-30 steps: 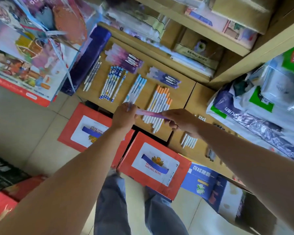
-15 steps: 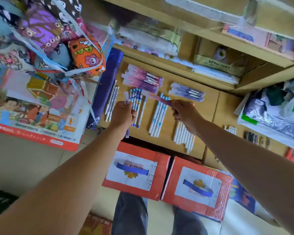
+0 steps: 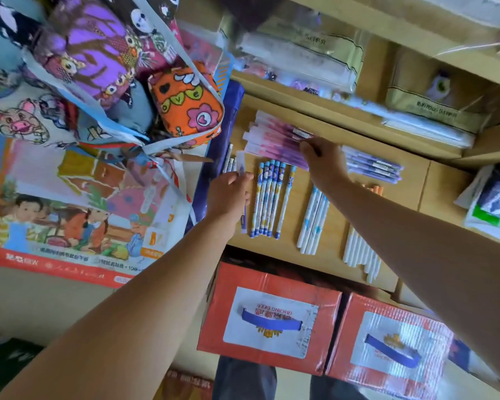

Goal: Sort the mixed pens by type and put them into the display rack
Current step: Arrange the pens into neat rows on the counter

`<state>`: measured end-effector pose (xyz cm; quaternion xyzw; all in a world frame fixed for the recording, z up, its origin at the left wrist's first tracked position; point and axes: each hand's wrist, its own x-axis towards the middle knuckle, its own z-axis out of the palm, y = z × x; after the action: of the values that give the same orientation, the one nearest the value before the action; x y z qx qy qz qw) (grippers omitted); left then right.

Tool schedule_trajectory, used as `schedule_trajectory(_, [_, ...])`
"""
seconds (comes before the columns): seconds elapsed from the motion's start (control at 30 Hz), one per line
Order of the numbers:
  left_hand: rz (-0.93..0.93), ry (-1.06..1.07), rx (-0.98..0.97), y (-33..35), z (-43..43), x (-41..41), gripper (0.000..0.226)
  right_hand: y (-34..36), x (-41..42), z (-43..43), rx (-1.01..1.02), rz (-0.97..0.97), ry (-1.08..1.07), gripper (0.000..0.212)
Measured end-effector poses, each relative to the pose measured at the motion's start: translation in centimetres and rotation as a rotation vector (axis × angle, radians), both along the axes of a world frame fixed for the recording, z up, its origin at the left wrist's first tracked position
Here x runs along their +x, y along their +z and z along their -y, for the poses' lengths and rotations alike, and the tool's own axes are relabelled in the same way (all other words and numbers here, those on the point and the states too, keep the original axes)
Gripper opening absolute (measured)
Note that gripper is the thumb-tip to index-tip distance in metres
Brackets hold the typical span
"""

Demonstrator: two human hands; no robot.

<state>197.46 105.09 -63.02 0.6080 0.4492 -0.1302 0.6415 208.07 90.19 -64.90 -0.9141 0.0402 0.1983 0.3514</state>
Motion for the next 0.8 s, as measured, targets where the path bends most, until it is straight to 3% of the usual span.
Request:
schedule_trajectory(0.13, [0.014,-0.078,0.079,-0.7,-0.5,0.0,0.036,-0.2,-0.3,-0.2,-0.014,0.062,-0.090,0.018])
schedule_trajectory(0.5, [0.072,-0.111,-0.042,-0.9,-0.6,0.6,0.019,-0.3,-0.3,-0.8,-0.135,0.113,-0.094,0.035])
schedule_trajectory(0.63, [0.072,-0.098,-0.064,-0.9,-0.8,0.8,0.020,-0.5,-0.5,-0.8,-0.107,0.100,-0.065,0.042])
schedule_trajectory(0.8, [0.083,-0.088,-0.104,-0.5,-0.4,1.0,0.019,-0.3,-0.7,-0.2,-0.218,0.097,-0.009,0.045])
